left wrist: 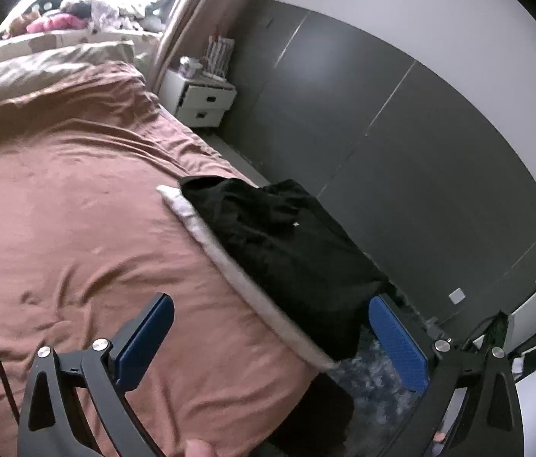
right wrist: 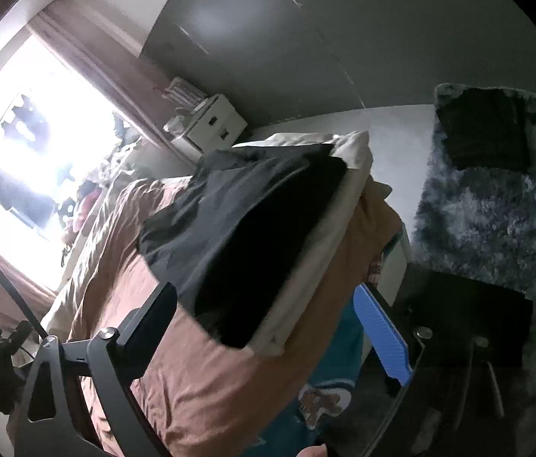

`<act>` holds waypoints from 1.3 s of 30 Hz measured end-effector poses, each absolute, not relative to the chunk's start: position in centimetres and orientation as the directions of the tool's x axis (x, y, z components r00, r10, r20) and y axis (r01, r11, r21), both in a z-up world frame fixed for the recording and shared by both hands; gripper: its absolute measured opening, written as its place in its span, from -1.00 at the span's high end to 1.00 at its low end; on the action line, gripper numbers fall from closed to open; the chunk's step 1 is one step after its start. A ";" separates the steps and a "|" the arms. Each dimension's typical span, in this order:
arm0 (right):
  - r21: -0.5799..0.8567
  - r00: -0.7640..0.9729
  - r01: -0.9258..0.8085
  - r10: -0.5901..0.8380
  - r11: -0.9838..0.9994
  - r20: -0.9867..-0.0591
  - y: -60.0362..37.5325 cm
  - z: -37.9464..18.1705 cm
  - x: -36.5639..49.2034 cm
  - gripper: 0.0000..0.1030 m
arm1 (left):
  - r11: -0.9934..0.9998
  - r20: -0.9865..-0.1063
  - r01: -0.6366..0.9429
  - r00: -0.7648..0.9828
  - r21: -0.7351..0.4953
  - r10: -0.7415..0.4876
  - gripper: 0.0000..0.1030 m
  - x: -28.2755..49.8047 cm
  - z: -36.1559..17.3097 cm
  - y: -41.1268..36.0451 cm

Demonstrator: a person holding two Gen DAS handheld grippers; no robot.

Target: Fold large clothes

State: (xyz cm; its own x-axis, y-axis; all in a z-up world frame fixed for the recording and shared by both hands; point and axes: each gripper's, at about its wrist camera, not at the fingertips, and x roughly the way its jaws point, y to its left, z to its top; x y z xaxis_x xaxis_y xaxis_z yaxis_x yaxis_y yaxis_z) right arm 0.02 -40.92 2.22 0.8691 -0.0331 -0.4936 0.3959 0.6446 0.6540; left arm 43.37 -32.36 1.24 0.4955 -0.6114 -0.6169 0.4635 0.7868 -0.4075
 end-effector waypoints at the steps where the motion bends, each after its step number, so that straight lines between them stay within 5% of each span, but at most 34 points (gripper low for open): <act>1: 0.645 0.868 0.396 -0.037 0.654 -0.495 -40.4 2.6 -0.2 -0.83 | 0.792 -0.619 0.461 0.501 -0.401 -0.604 -0.99 42.9 1.6 -32.0; 10: 0.540 0.864 0.374 -0.072 0.754 -0.498 -35.3 5.3 -2.2 -1.00 | 0.821 -0.593 0.452 0.572 -0.349 -0.567 -0.99 36.6 4.5 -25.7; 39: 0.421 0.879 0.183 0.043 0.888 -0.475 -27.1 6.5 -11.2 -1.00 | 0.934 -0.489 0.214 0.805 -0.287 -0.335 -0.99 11.8 5.4 -9.4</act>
State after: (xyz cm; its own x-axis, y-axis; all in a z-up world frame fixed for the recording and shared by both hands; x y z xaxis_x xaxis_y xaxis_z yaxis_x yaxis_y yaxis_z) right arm -11.23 -27.13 6.49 0.8792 0.0433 -0.4745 0.1834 0.8883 0.4210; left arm 11.82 -9.37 5.36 0.8054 -0.3349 -0.4891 0.2142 0.9338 -0.2866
